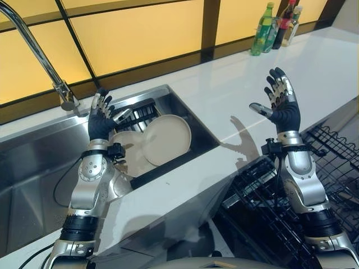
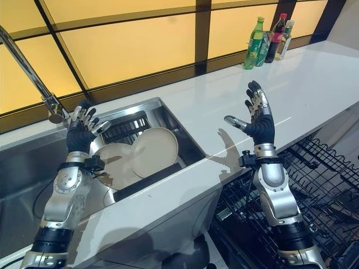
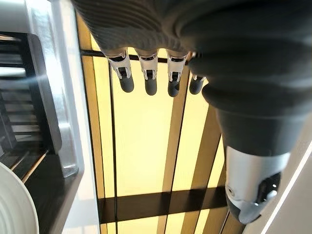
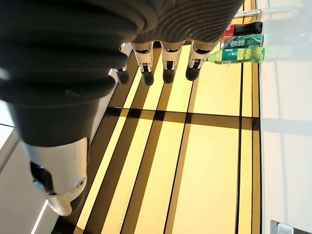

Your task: Pick up plates and place into dishwasher.

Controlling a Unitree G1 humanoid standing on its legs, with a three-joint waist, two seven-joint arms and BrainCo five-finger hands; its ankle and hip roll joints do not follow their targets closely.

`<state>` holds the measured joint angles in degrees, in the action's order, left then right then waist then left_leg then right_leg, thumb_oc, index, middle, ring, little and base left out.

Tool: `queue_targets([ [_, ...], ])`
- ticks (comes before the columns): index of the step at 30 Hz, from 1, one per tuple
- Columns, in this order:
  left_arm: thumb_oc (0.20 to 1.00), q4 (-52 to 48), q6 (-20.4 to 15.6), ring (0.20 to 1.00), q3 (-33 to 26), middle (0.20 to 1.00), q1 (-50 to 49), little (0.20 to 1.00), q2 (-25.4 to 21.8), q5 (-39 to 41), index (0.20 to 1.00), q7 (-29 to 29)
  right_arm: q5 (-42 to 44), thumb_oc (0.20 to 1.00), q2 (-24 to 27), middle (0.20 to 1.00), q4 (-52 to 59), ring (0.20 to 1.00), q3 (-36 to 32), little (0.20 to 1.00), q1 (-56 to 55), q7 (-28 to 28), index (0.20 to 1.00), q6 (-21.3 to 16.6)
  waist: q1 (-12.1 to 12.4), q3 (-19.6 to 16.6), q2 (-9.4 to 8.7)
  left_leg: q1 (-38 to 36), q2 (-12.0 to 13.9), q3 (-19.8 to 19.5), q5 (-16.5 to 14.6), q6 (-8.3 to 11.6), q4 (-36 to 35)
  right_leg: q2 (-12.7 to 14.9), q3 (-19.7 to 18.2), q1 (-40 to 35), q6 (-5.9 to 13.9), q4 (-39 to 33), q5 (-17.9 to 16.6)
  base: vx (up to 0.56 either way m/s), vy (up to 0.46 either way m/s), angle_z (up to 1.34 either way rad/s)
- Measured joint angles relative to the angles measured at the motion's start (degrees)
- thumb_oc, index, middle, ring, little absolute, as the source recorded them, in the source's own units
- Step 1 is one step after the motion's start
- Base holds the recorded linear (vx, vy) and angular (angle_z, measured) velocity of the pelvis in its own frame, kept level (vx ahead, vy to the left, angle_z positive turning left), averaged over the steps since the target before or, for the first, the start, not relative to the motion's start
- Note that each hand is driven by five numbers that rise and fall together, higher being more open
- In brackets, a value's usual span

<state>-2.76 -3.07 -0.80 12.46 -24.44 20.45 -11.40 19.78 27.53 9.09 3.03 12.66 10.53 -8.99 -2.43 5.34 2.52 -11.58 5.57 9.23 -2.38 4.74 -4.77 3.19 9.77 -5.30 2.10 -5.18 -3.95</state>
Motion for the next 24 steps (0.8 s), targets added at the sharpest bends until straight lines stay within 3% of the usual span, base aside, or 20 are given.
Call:
queue_targets([
  [9, 1.0, 7.65, 1.52, 1.0, 3.84, 1.0, 1.16, 1.0, -3.39, -4.01, 1.0, 5.04, 0.01, 1.0, 0.07, 1.0, -0.07, 1.0, 0.1, 1.0, -0.2, -0.77, 1.0, 1.5, -2.51, -0.04, 0.49, -1.0, -0.16, 1.67, -0.04, -0.01, -0.19, -0.09, -1.75, 0.0, 0.11, -0.01, -0.24, 0.1, 0.046, -0.1],
  [24, 1.0, 27.95, 1.6, 1.0, 8.87, 1.0, 3.05, 1.0, -3.62, -8.6, 1.0, 7.89, 1.26, 1.0, 2.41, 1.0, -0.43, 1.0, 2.17, 1.0, -1.73, -7.24, 1.0, 1.5, -6.52, -0.21, 1.38, -1.5, -0.57, 4.76, -0.08, -0.13, -0.27, -0.1, -4.83, 1.29, 0.58, -0.08, -1.17, 0.07, 0.052, -0.11],
])
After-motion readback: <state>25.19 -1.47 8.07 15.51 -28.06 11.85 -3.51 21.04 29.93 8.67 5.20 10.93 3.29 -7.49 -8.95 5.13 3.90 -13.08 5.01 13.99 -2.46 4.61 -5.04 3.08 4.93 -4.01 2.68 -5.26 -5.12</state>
